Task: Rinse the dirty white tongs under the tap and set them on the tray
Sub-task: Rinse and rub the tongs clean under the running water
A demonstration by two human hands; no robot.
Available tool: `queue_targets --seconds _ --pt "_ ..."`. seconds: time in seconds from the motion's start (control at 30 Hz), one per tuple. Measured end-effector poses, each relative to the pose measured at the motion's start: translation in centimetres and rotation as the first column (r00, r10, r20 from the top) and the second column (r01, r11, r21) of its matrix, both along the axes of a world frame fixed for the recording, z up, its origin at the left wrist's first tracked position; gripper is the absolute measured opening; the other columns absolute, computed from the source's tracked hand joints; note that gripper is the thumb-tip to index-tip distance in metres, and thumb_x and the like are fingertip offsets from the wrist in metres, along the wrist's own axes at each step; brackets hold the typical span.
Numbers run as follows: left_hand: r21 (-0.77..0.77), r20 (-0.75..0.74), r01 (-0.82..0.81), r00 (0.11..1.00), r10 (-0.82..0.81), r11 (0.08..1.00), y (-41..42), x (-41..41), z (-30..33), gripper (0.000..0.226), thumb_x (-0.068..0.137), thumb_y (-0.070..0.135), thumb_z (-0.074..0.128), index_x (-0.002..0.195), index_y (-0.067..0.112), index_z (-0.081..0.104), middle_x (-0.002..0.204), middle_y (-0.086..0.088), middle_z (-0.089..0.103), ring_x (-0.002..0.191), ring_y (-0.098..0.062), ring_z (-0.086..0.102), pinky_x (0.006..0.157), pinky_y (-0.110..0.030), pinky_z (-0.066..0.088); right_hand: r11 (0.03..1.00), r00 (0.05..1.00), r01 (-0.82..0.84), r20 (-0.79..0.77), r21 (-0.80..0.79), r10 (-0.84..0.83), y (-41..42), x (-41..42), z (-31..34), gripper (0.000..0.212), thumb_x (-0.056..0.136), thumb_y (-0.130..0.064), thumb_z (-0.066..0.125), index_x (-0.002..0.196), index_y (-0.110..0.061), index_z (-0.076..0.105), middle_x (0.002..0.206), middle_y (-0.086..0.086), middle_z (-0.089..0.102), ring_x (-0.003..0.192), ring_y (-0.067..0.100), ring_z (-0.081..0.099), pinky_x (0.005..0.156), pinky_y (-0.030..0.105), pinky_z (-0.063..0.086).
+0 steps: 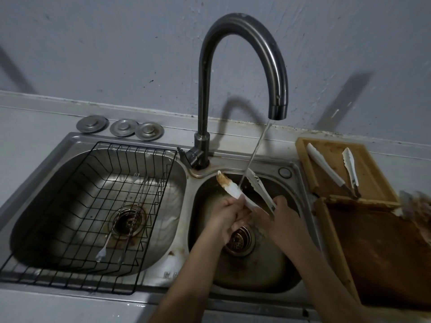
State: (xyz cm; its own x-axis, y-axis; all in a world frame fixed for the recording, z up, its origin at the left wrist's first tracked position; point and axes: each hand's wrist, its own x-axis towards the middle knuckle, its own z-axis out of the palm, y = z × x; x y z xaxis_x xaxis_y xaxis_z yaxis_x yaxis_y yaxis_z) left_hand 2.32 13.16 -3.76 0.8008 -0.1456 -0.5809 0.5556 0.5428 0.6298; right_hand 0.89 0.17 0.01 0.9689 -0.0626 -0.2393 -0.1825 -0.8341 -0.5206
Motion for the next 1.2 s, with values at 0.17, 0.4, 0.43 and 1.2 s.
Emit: queue_targets --seconds 0.17,0.4,0.43,1.2 --pt "0.043 0.007 -0.113 0.994 0.112 0.993 -0.2 0.5 -1.1 0.031 0.096 0.033 0.048 0.102 0.002 0.054 0.047 0.001 0.060 0.037 -0.010 0.049 0.065 -0.031 0.049 0.998 0.997 -0.047 -0.060 0.043 0.050 0.0 -0.4 0.2 0.033 0.090 -0.047 0.050 0.104 -0.021 0.036 0.083 -0.009 0.052 0.065 0.002 0.054 0.049 0.018 0.036" --pt "0.158 0.084 -0.045 0.996 0.032 0.986 -0.7 0.0 -0.8 0.018 0.083 0.001 0.065 0.099 0.004 0.058 0.088 -0.011 0.067 0.078 -0.021 0.067 0.070 -0.027 0.059 0.998 0.996 0.022 -0.091 0.066 -0.016 -0.7 -0.4 -0.3 0.041 0.091 -0.049 0.047 0.114 -0.016 0.039 0.089 -0.004 0.056 0.068 0.005 0.054 0.050 0.019 0.037" --pt "0.165 0.102 -0.041 0.994 0.024 0.985 -0.5 0.1 -0.8 0.016 0.083 -0.001 0.065 0.097 0.005 0.059 0.088 -0.011 0.068 0.078 -0.021 0.068 0.070 -0.027 0.059 0.997 0.995 0.019 -0.100 0.078 -0.012 -0.8 -0.5 -0.4 0.042 0.091 -0.048 0.046 0.117 -0.016 0.039 0.095 -0.002 0.057 0.067 0.003 0.052 0.051 0.018 0.036" --pt "0.211 0.030 -0.041 0.999 0.036 0.977 0.9 0.9 0.0 0.036 0.091 0.037 0.055 0.088 0.002 0.062 0.057 -0.007 0.061 0.046 -0.014 0.057 0.047 -0.024 0.045 0.997 0.995 -0.072 0.063 -0.033 0.074 -1.5 -1.6 -0.4 0.062 0.081 -0.046 0.063 0.127 -0.025 0.027 0.105 -0.001 0.062 0.089 0.016 0.064 0.077 0.032 0.052"
